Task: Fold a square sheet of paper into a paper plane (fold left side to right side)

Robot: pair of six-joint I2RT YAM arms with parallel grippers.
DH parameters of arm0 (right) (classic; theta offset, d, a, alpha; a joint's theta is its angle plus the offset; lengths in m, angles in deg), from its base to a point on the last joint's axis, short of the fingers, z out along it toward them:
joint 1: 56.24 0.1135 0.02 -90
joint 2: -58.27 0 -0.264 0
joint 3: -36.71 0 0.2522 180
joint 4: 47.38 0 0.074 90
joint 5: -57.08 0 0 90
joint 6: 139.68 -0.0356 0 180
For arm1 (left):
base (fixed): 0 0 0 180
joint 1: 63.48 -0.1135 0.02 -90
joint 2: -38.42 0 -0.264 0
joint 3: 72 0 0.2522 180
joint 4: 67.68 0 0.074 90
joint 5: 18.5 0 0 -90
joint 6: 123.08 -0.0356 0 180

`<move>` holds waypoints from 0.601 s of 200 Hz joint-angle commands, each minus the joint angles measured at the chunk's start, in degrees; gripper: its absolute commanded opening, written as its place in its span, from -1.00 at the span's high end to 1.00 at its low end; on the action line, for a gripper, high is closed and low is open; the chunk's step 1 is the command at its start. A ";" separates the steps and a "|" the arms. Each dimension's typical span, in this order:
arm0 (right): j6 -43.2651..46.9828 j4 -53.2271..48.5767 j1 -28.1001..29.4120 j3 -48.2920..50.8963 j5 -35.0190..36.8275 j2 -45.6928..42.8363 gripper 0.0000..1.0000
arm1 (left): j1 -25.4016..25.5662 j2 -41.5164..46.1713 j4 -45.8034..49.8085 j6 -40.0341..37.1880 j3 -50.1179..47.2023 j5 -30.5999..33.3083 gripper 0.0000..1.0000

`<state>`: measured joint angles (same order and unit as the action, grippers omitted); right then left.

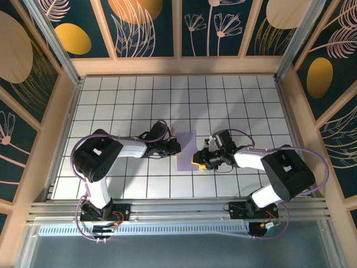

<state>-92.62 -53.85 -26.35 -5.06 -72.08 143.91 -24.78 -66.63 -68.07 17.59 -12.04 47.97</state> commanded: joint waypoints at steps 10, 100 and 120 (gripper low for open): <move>1.97 2.11 -2.31 -3.04 -1.74 2.67 0.29 | 0.50 0.06 4.48 -0.84 -0.13 1.12 0.90; 6.47 2.45 -5.28 -10.49 -3.03 11.16 0.37 | 0.50 0.55 4.40 -1.04 0.04 0.81 0.90; 7.77 1.52 -5.58 -11.44 -2.87 12.46 0.41 | 0.50 0.80 4.31 -1.08 0.00 0.68 0.90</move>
<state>-87.88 -52.05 -31.29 -14.56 -74.07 154.56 -24.76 -66.57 -68.03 17.59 -12.04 47.97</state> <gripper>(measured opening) 0.306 0.052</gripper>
